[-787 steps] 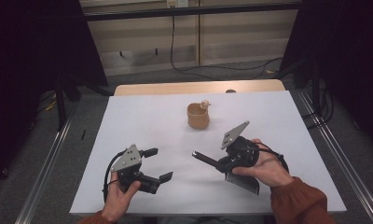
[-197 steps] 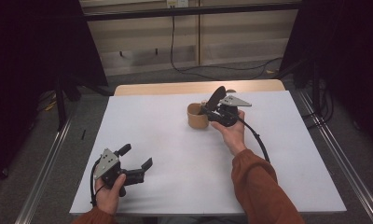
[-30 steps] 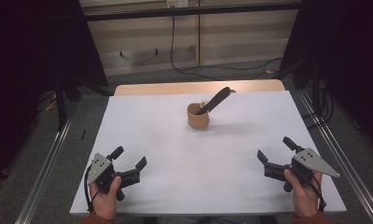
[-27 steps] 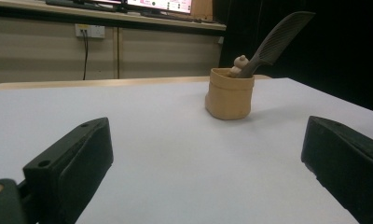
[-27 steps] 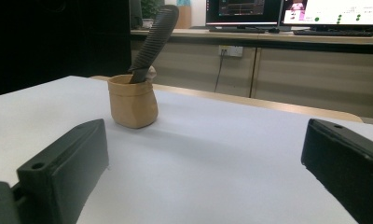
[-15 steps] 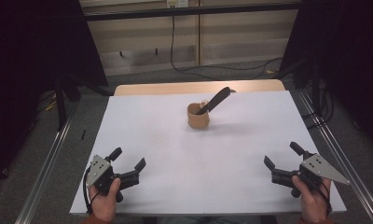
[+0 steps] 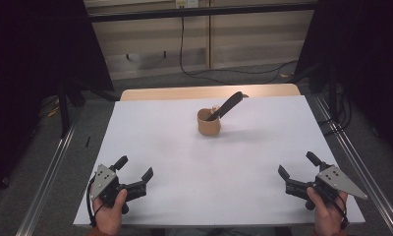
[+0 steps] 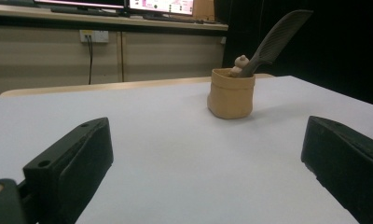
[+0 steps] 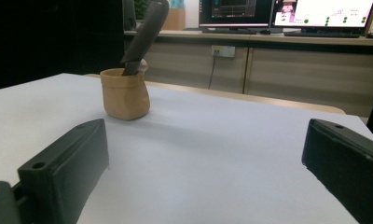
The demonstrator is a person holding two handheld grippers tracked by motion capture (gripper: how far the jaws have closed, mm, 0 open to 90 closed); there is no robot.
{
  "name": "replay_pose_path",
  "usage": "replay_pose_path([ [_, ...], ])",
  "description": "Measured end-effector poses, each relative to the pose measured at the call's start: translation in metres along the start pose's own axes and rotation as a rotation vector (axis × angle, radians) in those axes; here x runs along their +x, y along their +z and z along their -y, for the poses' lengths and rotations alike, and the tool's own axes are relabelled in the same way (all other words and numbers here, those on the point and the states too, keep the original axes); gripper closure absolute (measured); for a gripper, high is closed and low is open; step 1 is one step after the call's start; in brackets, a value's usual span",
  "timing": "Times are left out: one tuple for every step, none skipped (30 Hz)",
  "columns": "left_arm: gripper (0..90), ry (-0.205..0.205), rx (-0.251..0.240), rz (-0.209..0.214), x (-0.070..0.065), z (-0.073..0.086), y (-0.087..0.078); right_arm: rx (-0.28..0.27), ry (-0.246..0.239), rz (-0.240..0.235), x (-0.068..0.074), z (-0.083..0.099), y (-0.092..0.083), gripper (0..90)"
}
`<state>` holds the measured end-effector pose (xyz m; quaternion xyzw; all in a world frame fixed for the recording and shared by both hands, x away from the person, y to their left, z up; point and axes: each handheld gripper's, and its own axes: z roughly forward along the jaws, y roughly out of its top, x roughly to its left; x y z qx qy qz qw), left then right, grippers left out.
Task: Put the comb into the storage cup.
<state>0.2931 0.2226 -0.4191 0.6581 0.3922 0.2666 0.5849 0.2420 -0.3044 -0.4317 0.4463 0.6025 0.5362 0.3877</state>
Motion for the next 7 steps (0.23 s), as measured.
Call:
replay_pose_path([
  [2.2,0.000,0.001,-0.002,0.0004,0.0005,0.0009,0.005,0.005,0.001,0.0000,0.0002,0.0006,0.0],
  [2.2,0.001,0.004,-0.002,0.0006,0.0008,0.0015,0.001,0.011,-0.001,0.0005,0.0002,0.0015,0.0],
  [2.2,0.002,0.005,-0.002,0.0008,0.0011,0.0019,0.002,0.006,-0.006,0.0008,0.0004,0.0021,0.0],
  [2.2,0.002,0.007,0.003,0.0009,0.0013,0.0025,0.004,0.005,-0.009,0.0012,0.0007,0.0026,0.0],
  [2.2,0.003,0.016,0.008,0.0015,0.0013,0.0030,0.008,0.004,-0.008,0.0016,0.0010,0.0030,0.0],
  [2.2,0.000,0.014,0.008,0.0015,0.0015,0.0034,0.008,0.006,-0.011,0.0025,0.0014,0.0037,0.0],
  [2.2,0.001,0.015,0.009,0.0017,0.0015,0.0037,0.012,0.005,-0.013,0.0028,0.0015,0.0038,0.0],
])
